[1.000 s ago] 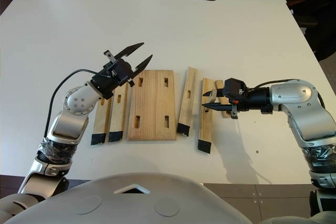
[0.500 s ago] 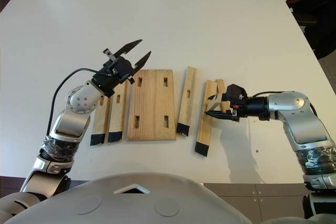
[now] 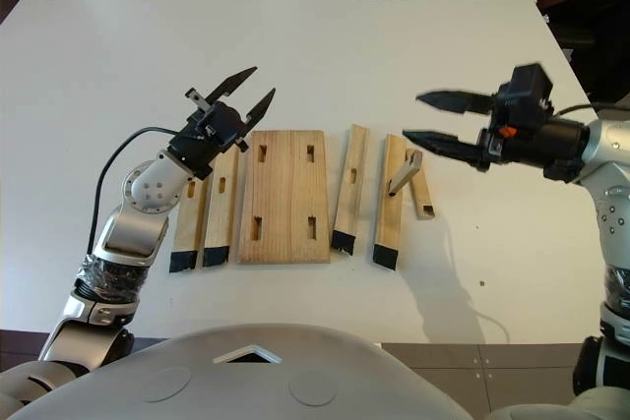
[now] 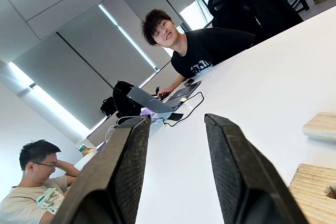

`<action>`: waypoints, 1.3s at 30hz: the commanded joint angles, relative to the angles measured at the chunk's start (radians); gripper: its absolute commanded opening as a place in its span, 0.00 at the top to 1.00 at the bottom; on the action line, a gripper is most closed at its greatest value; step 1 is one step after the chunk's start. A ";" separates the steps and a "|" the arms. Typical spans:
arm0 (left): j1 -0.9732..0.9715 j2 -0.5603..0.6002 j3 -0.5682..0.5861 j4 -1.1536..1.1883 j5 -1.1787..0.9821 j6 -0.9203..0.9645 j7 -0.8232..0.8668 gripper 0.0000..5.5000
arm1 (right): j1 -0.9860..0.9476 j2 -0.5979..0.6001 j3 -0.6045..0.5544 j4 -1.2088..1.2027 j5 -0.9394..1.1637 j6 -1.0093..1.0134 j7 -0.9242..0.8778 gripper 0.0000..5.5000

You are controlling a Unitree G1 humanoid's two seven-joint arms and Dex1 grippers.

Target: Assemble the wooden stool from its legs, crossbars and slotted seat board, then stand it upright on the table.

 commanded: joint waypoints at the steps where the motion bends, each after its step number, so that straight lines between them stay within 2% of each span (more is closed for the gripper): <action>1: -0.028 0.000 0.002 0.021 -0.001 -0.007 -0.003 0.66 | -0.027 0.072 0.017 -0.062 0.043 0.044 -0.101 0.50; 8: -0.036 0.005 -0.001 0.032 -0.008 -0.018 -0.017 0.66 | -0.078 0.156 0.031 -0.100 0.091 0.085 -0.228 0.50; 17: -0.034 0.009 -0.004 0.031 -0.012 -0.020 -0.029 0.66 | -0.093 0.198 0.045 -0.133 0.111 0.092 -0.276 0.50; 20: -0.035 0.009 -0.003 0.030 -0.015 -0.019 -0.034 0.66 | -0.034 0.206 0.088 -0.129 0.058 0.064 -0.255 0.50; 25: -0.027 0.007 -0.011 0.031 -0.017 -0.018 -0.041 0.66 | 0.170 0.272 0.278 0.059 -0.190 -0.124 -0.204 0.50; 27: -0.026 0.010 -0.011 0.030 -0.020 -0.018 -0.046 0.66 | 0.193 0.295 0.293 0.091 -0.212 -0.161 -0.198 0.50; 31: -0.033 0.023 0.003 0.037 -0.027 -0.019 -0.056 0.66 | 0.130 0.300 0.205 -0.010 -0.099 -0.120 -0.252 0.50; 36: -0.013 0.021 0.010 0.018 -0.021 -0.010 -0.041 0.66 | 0.039 0.247 0.046 -0.206 0.125 0.009 -0.360 0.50; 37: -0.006 0.020 0.011 0.013 -0.018 -0.009 -0.038 0.66 | 0.040 0.231 0.021 -0.245 0.180 0.041 -0.376 0.50; 39: 0.006 0.020 0.014 0.008 -0.013 -0.008 -0.029 0.66 | 0.174 0.168 0.002 -0.349 0.251 0.099 -0.303 0.50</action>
